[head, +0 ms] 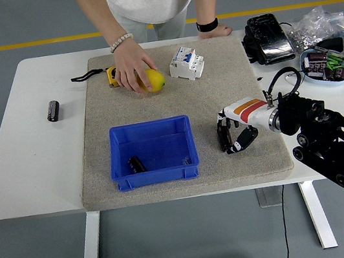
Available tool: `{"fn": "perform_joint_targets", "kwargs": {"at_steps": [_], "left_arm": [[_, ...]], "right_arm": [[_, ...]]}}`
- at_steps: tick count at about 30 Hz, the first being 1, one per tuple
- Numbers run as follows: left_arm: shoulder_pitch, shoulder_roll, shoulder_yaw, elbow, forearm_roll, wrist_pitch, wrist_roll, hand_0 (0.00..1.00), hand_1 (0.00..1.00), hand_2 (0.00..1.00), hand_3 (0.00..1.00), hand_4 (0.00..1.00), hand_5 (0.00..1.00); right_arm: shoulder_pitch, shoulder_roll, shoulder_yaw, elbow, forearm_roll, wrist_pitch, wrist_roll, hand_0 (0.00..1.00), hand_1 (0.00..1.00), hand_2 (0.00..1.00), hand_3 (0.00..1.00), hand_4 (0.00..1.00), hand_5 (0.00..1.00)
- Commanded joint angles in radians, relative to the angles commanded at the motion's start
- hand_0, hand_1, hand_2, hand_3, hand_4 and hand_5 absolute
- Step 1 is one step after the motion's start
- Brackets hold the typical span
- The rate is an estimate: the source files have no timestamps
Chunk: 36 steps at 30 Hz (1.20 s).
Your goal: Pick up the battery,place it into the box
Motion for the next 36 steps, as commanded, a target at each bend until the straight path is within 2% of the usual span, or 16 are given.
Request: {"fn": "perform_joint_targets", "kwargs": {"at_steps": [12, 16, 24, 28, 29, 34, 35, 36], "left_arm": [[-0.001, 0.002, 0.0, 0.0, 0.003, -0.002, 0.001, 0.685, 0.659, 0.74, 0.673, 0.68, 0.515], [-0.001, 0.002, 0.001, 0.001, 0.0, -0.002, 0.0, 0.685, 0.659, 0.74, 0.673, 0.68, 0.515], [0.001, 0.004, 0.002, 0.003, -0.008, -0.001, -0.003, 0.685, 0.66, 0.742, 0.675, 0.68, 0.517], [0.003, 0.004, 0.003, 0.003, -0.009, 0.0, -0.005, 0.685, 0.66, 0.742, 0.675, 0.68, 0.517], [0.002, 0.005, 0.003, 0.003, -0.01, 0.0, -0.005, 0.685, 0.66, 0.741, 0.676, 0.68, 0.516], [0.0, 0.006, 0.005, 0.002, -0.008, 0.001, -0.006, 0.685, 0.66, 0.741, 0.676, 0.68, 0.516], [-0.001, 0.006, 0.004, 0.002, -0.008, 0.001, -0.006, 0.685, 0.658, 0.739, 0.673, 0.68, 0.517], [-0.001, 0.006, 0.004, 0.002, -0.008, 0.001, -0.007, 0.685, 0.658, 0.739, 0.673, 0.68, 0.517]], "right_arm": [[0.023, -0.041, 0.008, 0.052, 0.002, 0.007, -0.01, 0.38, 0.422, 0.475, 0.494, 0.848, 0.241], [0.033, -0.052, 0.027, 0.108, -0.002, 0.004, -0.018, 0.38, 0.422, 0.475, 0.494, 0.848, 0.241], [0.077, -0.075, 0.013, 0.275, -0.01, 0.022, -0.05, 0.35, 0.426, 0.481, 0.495, 0.831, 0.238], [0.105, -0.063, -0.035, 0.353, 0.013, 0.027, -0.061, 0.35, 0.426, 0.481, 0.495, 0.831, 0.238], [0.114, -0.055, -0.056, 0.362, 0.018, 0.03, -0.063, 0.357, 0.44, 0.515, 0.523, 0.855, 0.285], [0.154, -0.008, -0.143, 0.354, 0.027, 0.048, -0.067, 0.357, 0.44, 0.515, 0.523, 0.855, 0.285], [0.159, 0.003, -0.157, 0.347, 0.029, 0.048, -0.067, 0.488, 0.589, 0.703, 0.608, 0.939, 0.371], [0.161, 0.01, -0.164, 0.341, 0.03, 0.048, -0.066, 0.488, 0.589, 0.703, 0.608, 0.939, 0.371]]}}
